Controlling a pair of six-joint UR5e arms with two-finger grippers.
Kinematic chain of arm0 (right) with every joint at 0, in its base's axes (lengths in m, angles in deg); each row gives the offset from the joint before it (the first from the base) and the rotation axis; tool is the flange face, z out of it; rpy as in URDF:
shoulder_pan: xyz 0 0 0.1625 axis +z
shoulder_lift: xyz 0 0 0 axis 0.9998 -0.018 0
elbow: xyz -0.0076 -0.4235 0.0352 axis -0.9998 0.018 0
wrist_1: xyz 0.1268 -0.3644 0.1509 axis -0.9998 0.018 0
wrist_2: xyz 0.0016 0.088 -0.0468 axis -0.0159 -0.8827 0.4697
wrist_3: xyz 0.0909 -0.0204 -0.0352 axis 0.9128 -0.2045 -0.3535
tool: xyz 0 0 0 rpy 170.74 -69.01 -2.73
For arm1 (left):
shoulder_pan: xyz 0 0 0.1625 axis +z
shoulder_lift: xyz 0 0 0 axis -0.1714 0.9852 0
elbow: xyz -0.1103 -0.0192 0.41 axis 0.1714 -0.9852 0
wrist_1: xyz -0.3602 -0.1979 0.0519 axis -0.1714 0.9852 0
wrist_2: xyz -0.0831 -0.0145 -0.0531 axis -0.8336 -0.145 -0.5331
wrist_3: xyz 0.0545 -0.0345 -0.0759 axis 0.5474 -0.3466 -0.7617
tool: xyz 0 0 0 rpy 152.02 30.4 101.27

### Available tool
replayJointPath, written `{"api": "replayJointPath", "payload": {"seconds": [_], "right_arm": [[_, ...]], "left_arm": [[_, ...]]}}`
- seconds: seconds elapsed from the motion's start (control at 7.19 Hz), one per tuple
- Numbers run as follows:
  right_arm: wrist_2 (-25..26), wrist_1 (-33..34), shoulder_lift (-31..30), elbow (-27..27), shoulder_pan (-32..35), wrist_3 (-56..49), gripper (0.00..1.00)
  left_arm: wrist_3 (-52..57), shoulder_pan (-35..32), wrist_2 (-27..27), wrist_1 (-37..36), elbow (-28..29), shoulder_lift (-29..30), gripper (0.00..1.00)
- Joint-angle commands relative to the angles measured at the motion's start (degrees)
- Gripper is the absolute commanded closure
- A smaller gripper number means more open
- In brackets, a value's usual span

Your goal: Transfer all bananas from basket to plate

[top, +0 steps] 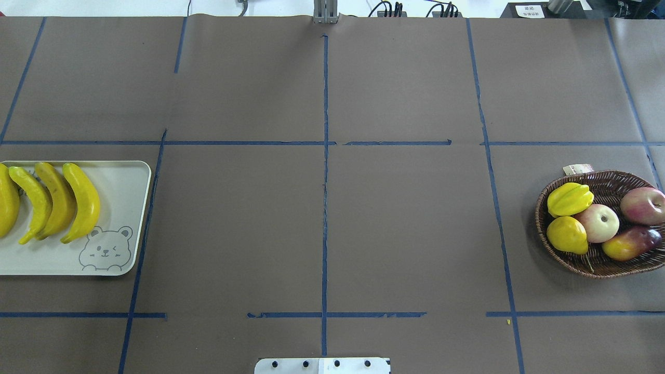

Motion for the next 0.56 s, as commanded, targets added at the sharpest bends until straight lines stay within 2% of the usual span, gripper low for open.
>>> {"api": "replayJointPath", "payload": {"seconds": [0.0,0.42], "right_arm": [[-0.04,-0.06,-0.12,0.01,0.0,-0.42,0.0],[-0.3,0.03,-0.3,-0.08,0.0,-0.42,0.0]], "left_arm": [[0.07,0.08,0.19,0.12,-0.42,-0.58,0.0],[-0.01,-0.01,-0.07,0.2,-0.78,-0.58,0.0]]}}
